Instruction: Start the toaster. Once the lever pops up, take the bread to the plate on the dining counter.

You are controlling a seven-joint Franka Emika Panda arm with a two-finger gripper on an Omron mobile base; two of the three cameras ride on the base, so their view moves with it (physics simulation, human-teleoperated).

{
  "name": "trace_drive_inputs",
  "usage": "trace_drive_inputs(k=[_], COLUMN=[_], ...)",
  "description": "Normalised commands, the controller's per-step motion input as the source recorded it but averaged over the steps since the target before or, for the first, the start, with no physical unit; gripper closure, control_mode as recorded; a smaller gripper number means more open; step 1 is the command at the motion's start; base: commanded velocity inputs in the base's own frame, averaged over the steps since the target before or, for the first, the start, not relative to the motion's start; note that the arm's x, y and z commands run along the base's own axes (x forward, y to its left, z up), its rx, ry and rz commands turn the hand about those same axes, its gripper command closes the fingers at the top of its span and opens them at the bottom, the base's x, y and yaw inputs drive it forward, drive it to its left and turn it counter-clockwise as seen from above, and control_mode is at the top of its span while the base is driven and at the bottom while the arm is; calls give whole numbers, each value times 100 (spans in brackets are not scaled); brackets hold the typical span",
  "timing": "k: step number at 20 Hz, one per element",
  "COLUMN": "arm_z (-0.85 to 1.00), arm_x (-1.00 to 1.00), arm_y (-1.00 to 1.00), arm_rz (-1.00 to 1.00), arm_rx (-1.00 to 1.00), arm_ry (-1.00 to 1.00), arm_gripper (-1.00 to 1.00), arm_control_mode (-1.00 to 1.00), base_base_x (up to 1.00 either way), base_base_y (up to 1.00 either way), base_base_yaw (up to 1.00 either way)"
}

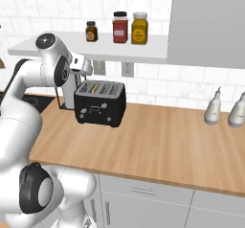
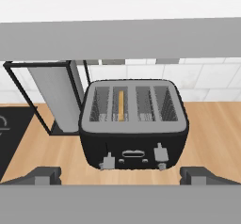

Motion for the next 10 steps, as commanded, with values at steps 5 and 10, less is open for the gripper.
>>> trace_drive_inputs(k=[5,10], arm_z=[0,0], arm_x=[0,0], arm_y=[0,0], arm_rz=[0,0], arm_rx=[0,0], arm_ry=[0,0], arm_gripper=[-100,-100], arm_control_mode=[-100,-100], base_base_x=[0,0], base_base_y=[0,0], base_base_yaw=[0,0])
